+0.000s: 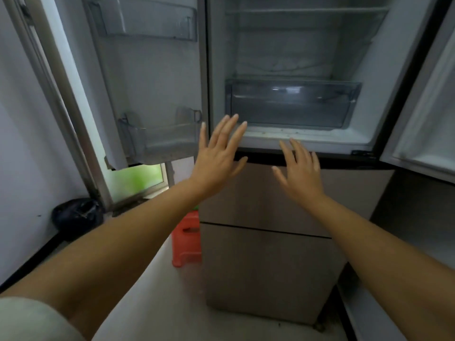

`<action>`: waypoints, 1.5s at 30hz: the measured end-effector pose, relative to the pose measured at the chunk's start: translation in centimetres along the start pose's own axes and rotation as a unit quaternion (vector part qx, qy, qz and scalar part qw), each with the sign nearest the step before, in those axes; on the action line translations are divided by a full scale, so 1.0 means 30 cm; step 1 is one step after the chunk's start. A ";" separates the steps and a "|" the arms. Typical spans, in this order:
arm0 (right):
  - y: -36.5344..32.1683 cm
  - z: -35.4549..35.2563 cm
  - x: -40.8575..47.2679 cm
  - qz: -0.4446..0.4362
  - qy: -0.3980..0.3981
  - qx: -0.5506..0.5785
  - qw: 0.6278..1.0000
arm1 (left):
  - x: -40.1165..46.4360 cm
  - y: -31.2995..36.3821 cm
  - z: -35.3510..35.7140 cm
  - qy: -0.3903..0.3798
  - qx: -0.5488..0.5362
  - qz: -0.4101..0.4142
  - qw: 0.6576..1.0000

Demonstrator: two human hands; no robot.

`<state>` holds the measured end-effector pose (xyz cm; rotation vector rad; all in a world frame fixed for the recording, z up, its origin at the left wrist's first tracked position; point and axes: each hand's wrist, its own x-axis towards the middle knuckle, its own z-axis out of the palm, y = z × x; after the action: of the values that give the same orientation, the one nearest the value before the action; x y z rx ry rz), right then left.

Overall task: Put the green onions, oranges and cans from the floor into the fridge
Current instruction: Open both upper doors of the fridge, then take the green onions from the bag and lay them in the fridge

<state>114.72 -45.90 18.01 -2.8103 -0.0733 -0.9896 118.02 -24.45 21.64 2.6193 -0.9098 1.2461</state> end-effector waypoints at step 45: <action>-0.817 0.061 -0.892 -0.338 -0.336 0.051 0.877 | -1.597 0.233 -0.847 -0.327 0.140 -0.450 0.819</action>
<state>92.55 -21.23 3.15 -2.9038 -1.2061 -0.0005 73.73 0.94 2.08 3.0651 0.5746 0.2275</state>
